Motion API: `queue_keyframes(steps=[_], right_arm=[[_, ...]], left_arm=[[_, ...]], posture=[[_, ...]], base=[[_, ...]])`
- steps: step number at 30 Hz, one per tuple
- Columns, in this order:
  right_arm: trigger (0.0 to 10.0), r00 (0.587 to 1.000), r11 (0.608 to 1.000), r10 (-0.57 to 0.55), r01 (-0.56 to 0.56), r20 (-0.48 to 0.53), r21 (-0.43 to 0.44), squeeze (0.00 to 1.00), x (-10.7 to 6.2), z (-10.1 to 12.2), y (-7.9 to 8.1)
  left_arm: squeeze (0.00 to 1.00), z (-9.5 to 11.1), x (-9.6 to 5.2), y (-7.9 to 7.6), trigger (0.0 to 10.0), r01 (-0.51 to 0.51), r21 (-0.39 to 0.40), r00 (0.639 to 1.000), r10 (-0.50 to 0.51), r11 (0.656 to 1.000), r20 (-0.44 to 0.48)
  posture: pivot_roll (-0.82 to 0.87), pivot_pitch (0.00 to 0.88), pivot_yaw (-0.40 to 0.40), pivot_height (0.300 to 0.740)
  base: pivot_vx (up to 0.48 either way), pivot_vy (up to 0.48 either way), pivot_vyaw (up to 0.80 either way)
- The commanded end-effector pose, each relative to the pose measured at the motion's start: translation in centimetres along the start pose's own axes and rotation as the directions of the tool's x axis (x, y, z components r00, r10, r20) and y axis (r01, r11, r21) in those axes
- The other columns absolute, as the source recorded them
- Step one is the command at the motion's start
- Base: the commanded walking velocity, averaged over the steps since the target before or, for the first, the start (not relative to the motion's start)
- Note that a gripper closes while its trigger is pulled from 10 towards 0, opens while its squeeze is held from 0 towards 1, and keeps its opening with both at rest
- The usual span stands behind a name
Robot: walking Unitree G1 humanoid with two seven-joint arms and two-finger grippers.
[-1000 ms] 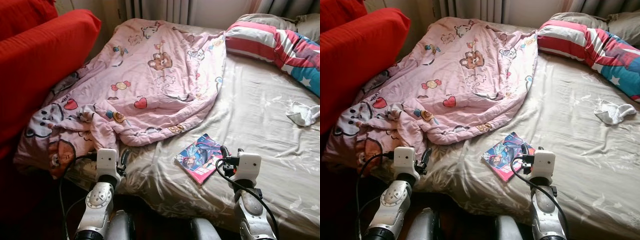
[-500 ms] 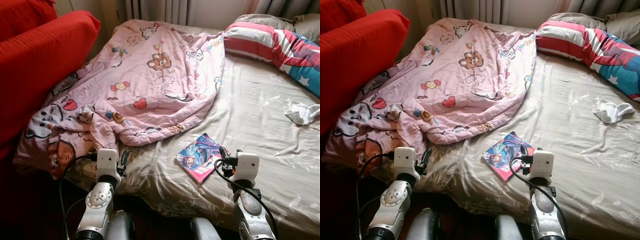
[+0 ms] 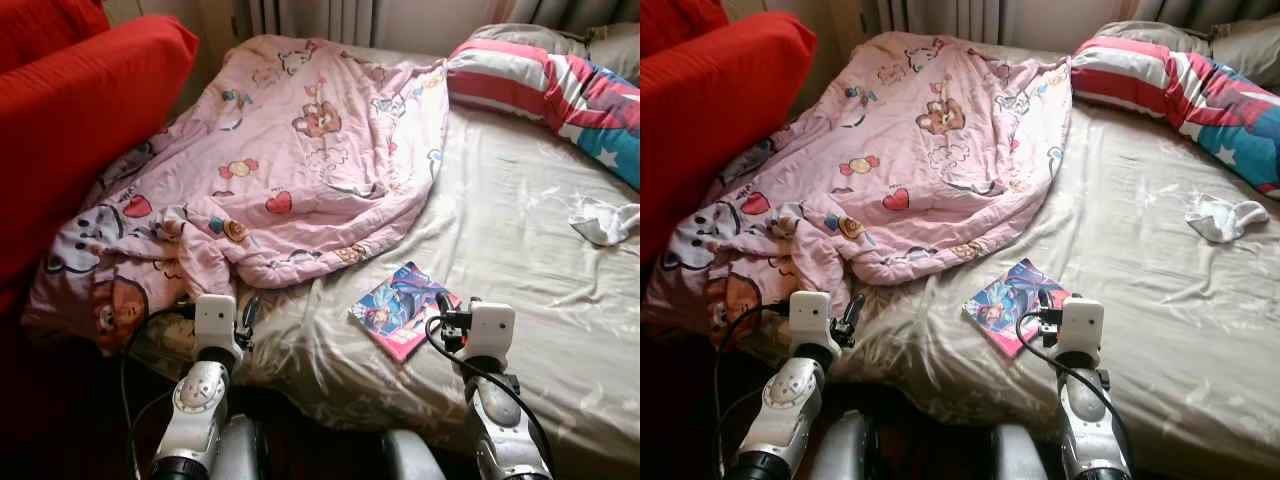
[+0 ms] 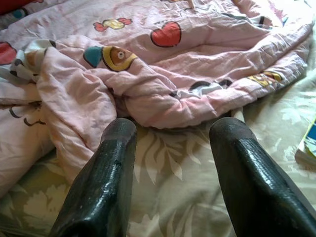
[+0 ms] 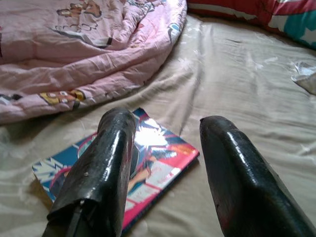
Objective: Clean up the room
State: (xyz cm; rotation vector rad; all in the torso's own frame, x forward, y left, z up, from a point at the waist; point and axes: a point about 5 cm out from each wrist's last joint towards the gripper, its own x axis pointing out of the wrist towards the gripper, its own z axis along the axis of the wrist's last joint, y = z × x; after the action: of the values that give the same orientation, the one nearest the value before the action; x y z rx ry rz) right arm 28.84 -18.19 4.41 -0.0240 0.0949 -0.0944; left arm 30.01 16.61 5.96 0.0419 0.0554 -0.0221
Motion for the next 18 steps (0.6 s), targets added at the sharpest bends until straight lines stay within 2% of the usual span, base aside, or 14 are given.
queue_keyframes(steps=[1, 9, 13, 18], right_arm=[[10.0, 1.000, 1.000, -0.006, 0.006, -0.020, 0.001, 0.00, -0.26, -0.50, -0.09], [10.0, 1.000, 1.000, -0.001, 0.001, -0.010, 0.006, 0.00, -0.29, -0.32, -0.04], [10.0, 1.000, 0.999, 0.018, -0.018, -0.004, -0.032, 0.00, -0.23, -0.14, 0.20], [10.0, 1.000, 0.999, 0.024, -0.024, 0.005, -0.040, 0.00, -0.21, 0.01, 0.32]], left_arm=[[0.00, -0.13, -0.09, 0.06, 10.0, -0.003, -0.007, 1.000, 0.003, 1.000, -0.009], [0.00, -0.10, -0.08, -0.05, 10.0, 0.002, -0.010, 1.000, -0.002, 1.000, -0.008], [0.00, -0.07, -0.07, -0.19, 10.0, 0.009, -0.011, 1.000, -0.009, 1.000, -0.006], [0.00, 0.02, -0.01, -0.18, 10.0, 0.008, -0.009, 1.000, -0.008, 1.000, -0.005]], posture=[[-0.13, 0.152, 0.009, 0.595], [-0.13, 0.153, 0.009, 0.595], [-0.13, 0.152, 0.008, 0.595], [-0.13, 0.152, 0.008, 0.595]], base=[[0.000, 0.000, 0.00], [0.000, 0.000, 0.00], [0.000, 0.000, 0.00], [0.000, 0.000, 0.79]])
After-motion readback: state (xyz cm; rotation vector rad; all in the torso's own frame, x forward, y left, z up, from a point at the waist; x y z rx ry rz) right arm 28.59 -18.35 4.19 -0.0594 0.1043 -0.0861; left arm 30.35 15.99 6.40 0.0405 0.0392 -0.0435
